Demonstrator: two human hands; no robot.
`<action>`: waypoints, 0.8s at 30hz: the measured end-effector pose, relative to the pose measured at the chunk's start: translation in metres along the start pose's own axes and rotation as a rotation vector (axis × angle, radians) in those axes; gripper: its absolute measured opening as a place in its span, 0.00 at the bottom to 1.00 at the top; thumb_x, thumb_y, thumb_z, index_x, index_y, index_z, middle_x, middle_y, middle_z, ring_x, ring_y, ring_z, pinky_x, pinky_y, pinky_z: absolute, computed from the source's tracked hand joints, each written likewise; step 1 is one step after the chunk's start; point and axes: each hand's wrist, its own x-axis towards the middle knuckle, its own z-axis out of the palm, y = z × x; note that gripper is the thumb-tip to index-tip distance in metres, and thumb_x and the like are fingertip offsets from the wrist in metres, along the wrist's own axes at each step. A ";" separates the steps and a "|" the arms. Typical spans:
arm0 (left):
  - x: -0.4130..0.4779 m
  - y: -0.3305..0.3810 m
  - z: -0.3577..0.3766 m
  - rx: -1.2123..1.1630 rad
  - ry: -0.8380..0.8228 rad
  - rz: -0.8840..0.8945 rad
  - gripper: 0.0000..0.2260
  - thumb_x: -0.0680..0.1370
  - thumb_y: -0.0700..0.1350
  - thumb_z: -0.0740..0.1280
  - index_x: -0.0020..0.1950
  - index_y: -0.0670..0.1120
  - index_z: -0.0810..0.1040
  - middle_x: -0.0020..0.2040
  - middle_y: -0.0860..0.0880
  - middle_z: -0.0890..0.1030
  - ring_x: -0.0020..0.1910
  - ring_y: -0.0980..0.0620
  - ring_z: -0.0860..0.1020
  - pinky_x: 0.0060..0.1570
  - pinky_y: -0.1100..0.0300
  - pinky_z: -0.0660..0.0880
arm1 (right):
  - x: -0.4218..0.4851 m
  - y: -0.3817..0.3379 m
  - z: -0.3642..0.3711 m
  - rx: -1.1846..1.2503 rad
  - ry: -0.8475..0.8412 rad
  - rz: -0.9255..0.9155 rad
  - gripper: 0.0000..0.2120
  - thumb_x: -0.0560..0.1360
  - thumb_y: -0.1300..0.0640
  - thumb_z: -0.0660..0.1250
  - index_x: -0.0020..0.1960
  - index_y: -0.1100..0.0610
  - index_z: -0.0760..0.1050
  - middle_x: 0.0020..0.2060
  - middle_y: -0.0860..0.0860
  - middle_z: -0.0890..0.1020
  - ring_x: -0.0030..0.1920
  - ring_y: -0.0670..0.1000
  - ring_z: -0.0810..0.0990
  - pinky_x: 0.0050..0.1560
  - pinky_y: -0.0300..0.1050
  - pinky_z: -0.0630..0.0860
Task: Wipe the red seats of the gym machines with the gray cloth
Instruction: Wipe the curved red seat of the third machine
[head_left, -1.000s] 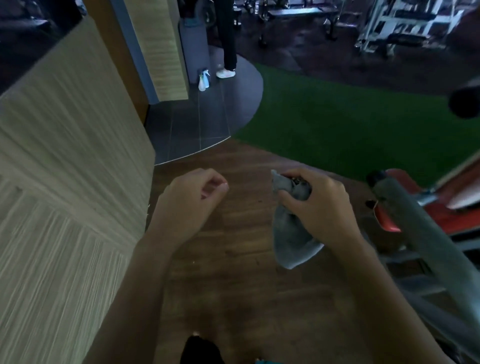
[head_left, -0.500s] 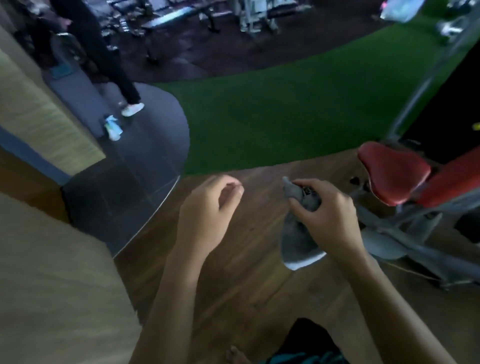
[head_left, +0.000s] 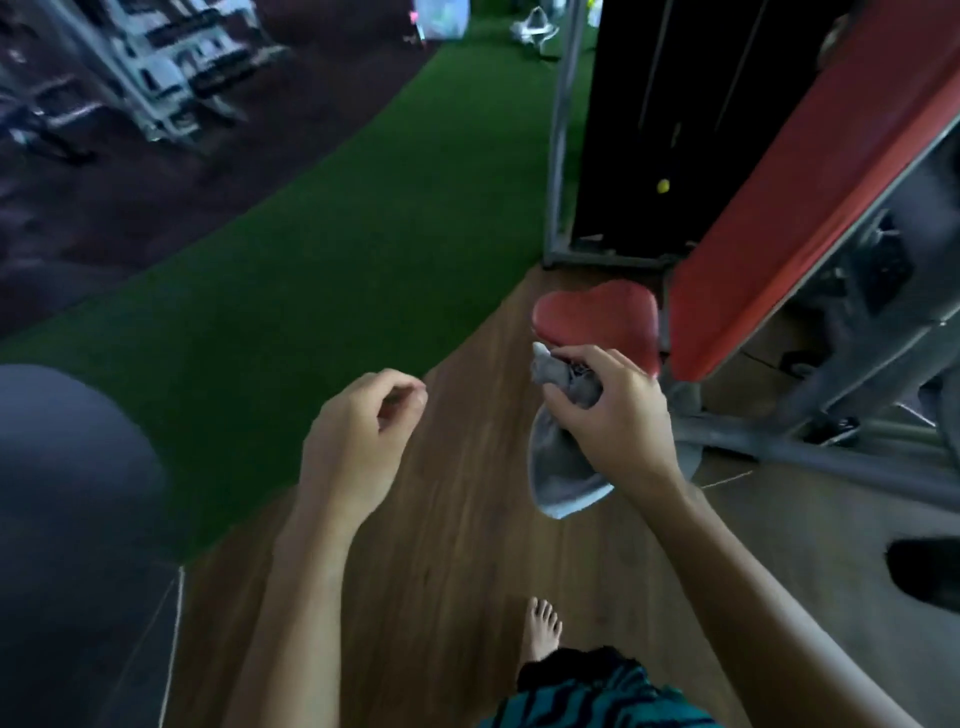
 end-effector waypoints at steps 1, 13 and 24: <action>0.025 0.000 0.005 -0.015 -0.013 0.017 0.06 0.82 0.50 0.65 0.53 0.53 0.82 0.48 0.59 0.82 0.47 0.61 0.80 0.45 0.59 0.78 | 0.019 0.002 0.002 -0.008 0.031 0.016 0.14 0.72 0.47 0.70 0.58 0.43 0.78 0.48 0.40 0.80 0.49 0.42 0.79 0.49 0.49 0.79; 0.305 -0.032 0.143 -0.244 -0.352 0.102 0.05 0.81 0.48 0.67 0.52 0.53 0.83 0.50 0.57 0.83 0.47 0.57 0.81 0.47 0.58 0.77 | 0.184 0.088 0.051 -0.063 0.262 0.291 0.14 0.73 0.47 0.71 0.58 0.41 0.79 0.46 0.40 0.81 0.48 0.42 0.80 0.50 0.50 0.79; 0.492 -0.111 0.394 -0.179 -0.773 0.024 0.12 0.85 0.48 0.60 0.66 0.50 0.78 0.62 0.54 0.75 0.60 0.57 0.73 0.57 0.63 0.67 | 0.326 0.275 0.201 -0.279 0.241 0.428 0.16 0.77 0.45 0.65 0.64 0.43 0.78 0.53 0.40 0.79 0.50 0.44 0.80 0.48 0.40 0.76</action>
